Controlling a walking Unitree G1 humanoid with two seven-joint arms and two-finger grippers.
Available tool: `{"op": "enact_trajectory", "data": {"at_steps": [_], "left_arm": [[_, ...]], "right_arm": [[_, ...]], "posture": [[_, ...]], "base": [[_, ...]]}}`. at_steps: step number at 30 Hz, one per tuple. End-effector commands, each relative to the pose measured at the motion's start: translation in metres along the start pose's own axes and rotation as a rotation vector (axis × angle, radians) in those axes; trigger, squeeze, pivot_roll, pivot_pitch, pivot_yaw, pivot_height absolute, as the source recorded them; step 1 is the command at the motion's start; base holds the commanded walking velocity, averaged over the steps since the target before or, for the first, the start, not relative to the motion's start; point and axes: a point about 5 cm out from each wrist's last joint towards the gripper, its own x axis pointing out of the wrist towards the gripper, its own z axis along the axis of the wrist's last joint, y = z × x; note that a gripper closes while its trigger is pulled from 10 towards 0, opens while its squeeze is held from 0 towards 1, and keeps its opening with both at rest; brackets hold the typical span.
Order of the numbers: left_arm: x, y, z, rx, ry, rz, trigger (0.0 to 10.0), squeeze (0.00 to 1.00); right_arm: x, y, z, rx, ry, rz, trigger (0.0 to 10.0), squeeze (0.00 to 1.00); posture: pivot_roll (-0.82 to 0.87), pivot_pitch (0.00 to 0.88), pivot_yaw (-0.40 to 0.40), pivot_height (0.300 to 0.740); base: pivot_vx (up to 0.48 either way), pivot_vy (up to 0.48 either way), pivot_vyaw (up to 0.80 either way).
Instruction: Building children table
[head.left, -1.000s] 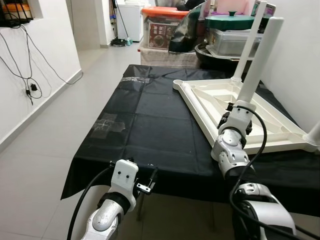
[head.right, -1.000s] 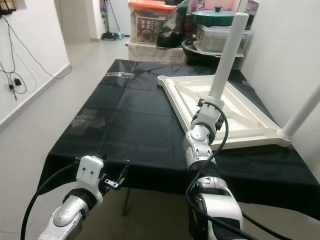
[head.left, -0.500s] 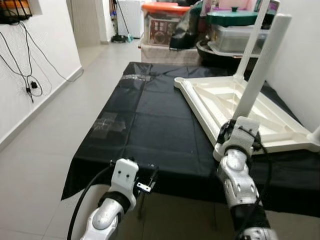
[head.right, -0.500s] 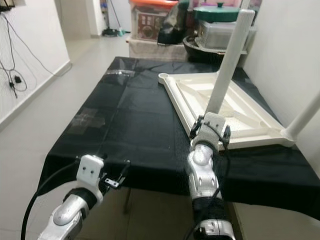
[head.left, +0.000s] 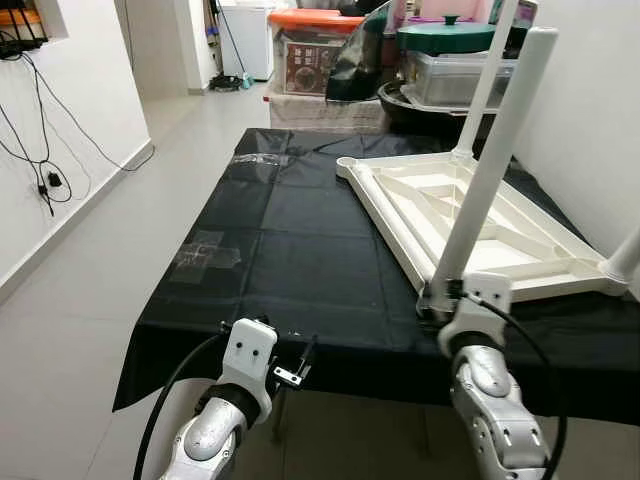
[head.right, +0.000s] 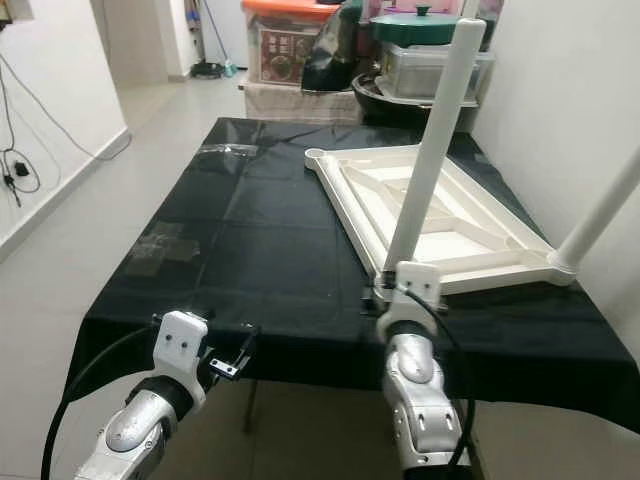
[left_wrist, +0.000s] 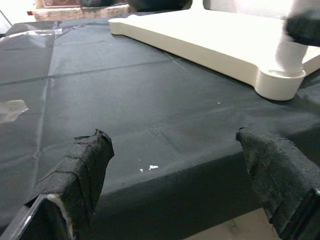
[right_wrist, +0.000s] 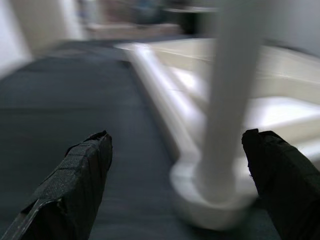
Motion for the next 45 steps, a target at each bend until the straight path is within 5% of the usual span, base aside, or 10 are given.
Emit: {"op": "enact_trajectory", "data": {"at_steps": [1, 8, 15, 16, 20, 22, 25, 35, 40, 45], "left_arm": [[0.001, 0.002, -0.003, 0.0, 0.022, 0.0, 10.0, 0.0], [0.001, 0.001, -0.002, 0.001, 0.019, 0.0, 10.0, 0.0], [-0.002, -0.003, 0.005, 0.013, -0.003, -0.004, 10.0, 0.0], [-0.003, -0.006, 0.006, 0.025, -0.009, -0.009, 10.0, 0.0], [-0.005, -0.008, 0.005, 0.024, -0.008, -0.009, 10.0, 0.0], [-0.006, -0.009, 0.004, 0.019, -0.006, -0.009, 10.0, 0.0], [-0.006, -0.009, 0.004, 0.018, -0.005, -0.011, 10.0, 0.0], [-0.005, -0.009, 0.002, 0.01, 0.005, -0.019, 10.0, 0.0], [-0.005, -0.009, 0.002, 0.011, 0.007, -0.021, 10.0, 0.0], [-0.006, -0.01, 0.003, 0.011, 0.007, -0.023, 10.0, 0.0]], "right_arm": [[0.005, 0.021, 0.016, 0.08, -0.041, 0.136, 10.0, 0.0], [0.023, 0.053, 0.035, 0.152, -0.075, 0.255, 10.0, 0.0], [0.072, 0.066, 0.05, 0.116, -0.121, 0.13, 10.0, 0.0], [0.088, 0.055, 0.055, 0.078, -0.111, -0.008, 10.0, 0.0], [0.096, 0.04, 0.059, 0.047, -0.099, -0.13, 10.0, 0.0], [0.1, 0.018, 0.061, -0.017, -0.085, -0.275, 10.0, 0.0], [0.101, 0.009, 0.061, -0.024, -0.077, -0.321, 10.0, 0.0], [0.085, -0.072, 0.049, -0.07, -0.068, -0.686, 10.0, 0.0], [0.078, -0.084, 0.041, -0.091, -0.04, -0.761, 10.0, 0.0], [0.087, -0.068, 0.036, -0.011, -0.004, -0.626, 10.0, 0.0]], "posture": [[0.07, 0.0, -0.036, 0.74], [0.08, 0.0, -0.038, 0.74], [0.09, 0.0, -0.063, 0.74], [0.1, 0.0, -0.068, 0.74], [0.1, 0.0, -0.07, 0.74], [0.1, 0.0, -0.071, 0.74], [0.1, 0.0, -0.074, 0.74], [0.08, 0.0, -0.062, 0.74], [0.08, 0.0, -0.059, 0.74], [0.08, 0.0, -0.061, 0.74]], "base": [[0.0, 0.0, 0.0], [0.0, 0.0, 0.0], [0.0, 0.0, 0.0], [0.0, 0.0, 0.0], [0.0, 0.0, 0.0], [0.0, 0.0, 0.0], [0.0, 0.0, 0.0], [0.0, 0.0, 0.0], [0.0, 0.0, 0.0], [0.0, 0.0, 0.0]]}}
